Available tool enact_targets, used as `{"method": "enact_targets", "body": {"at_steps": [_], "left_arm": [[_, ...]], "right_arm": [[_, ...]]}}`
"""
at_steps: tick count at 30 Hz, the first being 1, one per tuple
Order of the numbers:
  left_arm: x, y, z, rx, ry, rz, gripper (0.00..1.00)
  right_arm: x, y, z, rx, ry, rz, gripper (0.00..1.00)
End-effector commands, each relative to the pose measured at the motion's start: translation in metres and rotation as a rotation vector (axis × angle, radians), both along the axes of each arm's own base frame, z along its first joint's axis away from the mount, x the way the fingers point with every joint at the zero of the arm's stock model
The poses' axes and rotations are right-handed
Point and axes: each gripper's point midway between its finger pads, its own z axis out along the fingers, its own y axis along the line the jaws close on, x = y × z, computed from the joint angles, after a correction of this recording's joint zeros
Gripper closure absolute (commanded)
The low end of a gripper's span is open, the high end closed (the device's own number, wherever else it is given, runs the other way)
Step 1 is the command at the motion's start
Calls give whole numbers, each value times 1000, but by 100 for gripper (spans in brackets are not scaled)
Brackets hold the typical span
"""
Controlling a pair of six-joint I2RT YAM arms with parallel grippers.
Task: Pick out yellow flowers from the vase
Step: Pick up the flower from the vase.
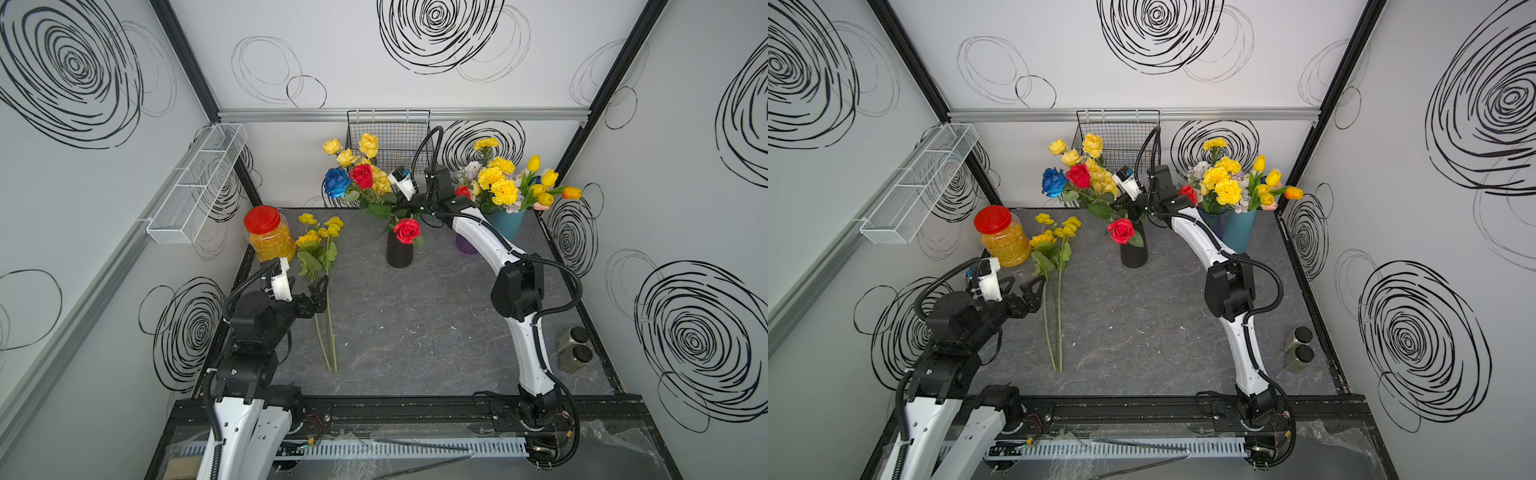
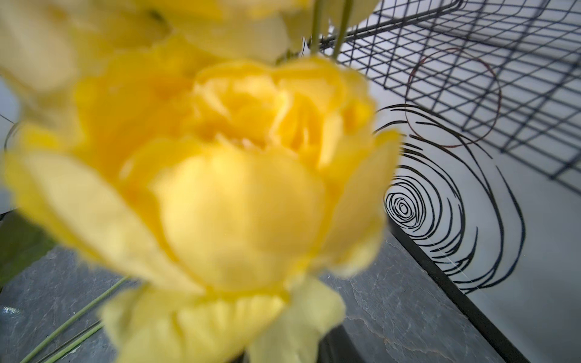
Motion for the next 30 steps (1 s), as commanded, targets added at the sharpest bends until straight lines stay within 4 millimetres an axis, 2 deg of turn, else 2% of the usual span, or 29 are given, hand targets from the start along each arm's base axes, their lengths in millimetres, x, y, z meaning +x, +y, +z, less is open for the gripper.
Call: {"method": "enact_targets", "body": {"at_steps": [1, 4, 8, 14, 23, 30], "left_arm": [[3, -1, 6, -10, -34, -4, 1], [3, -1, 6, -11, -35, -4, 1], [4, -1, 5, -12, -28, -8, 1], [2, -1, 7, -13, -38, -3, 1], [2, -1, 7, -14, -38, -8, 1], [3, -1, 6, -15, -31, -8, 1]], "right_arm": [[3, 3, 17, 31, -32, -14, 60], [5, 2, 22, 41, -27, -28, 54], [5, -2, 32, 76, -15, -33, 53], [19, -13, 40, 95, -11, -113, 70], [23, -22, 49, 132, -17, -160, 74], [16, -26, 63, 161, -53, -161, 85]]}}
